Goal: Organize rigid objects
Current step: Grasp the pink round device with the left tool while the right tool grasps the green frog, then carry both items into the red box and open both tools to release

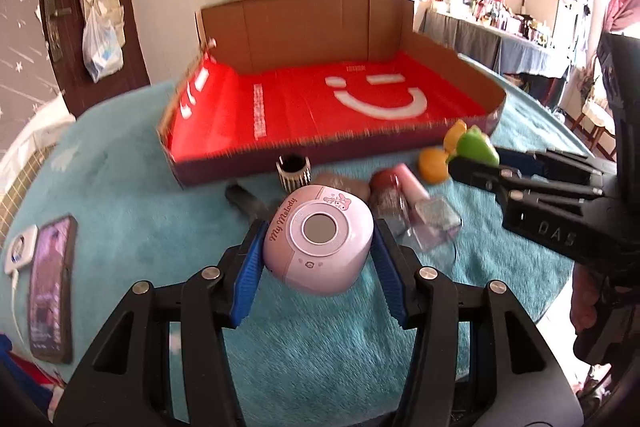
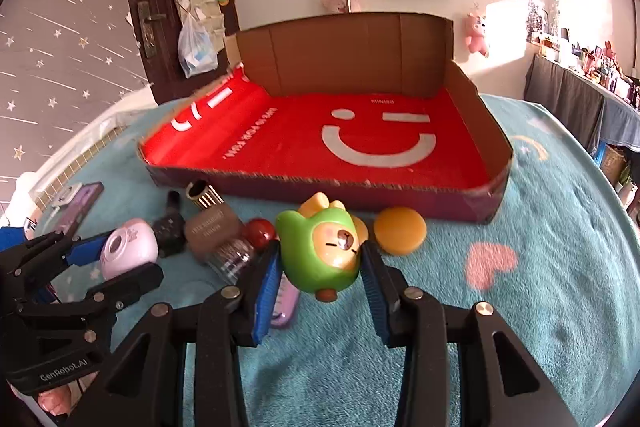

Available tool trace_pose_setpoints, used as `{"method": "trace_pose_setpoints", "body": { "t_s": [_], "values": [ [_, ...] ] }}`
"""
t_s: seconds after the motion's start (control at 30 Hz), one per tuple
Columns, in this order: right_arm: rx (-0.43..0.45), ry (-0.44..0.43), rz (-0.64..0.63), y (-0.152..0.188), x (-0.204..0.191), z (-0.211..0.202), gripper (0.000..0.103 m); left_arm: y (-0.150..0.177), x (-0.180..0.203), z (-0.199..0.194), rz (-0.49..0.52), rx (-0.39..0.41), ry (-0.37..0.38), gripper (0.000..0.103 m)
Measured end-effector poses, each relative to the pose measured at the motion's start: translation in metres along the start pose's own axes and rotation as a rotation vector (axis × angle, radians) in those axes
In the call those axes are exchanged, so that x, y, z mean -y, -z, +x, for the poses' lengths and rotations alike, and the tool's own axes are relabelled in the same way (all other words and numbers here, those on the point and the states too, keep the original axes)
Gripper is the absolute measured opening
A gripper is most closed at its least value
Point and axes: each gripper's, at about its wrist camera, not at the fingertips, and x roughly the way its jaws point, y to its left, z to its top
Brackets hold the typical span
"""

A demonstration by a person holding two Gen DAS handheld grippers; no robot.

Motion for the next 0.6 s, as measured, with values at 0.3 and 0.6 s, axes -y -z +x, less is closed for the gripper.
{"method": "trace_pose_setpoints", "body": {
  "t_s": [0.3,0.6],
  "values": [
    [0.031,-0.021,0.007,-0.022,0.002,-0.003,0.042,-0.042,-0.015,0.003,0.012,0.07,-0.008,0.05],
    [0.064,-0.01,-0.01,-0.048,0.004,0.003,0.042,-0.076,-0.013,0.019,0.033,0.1,0.007,0.05]
  ]
}}
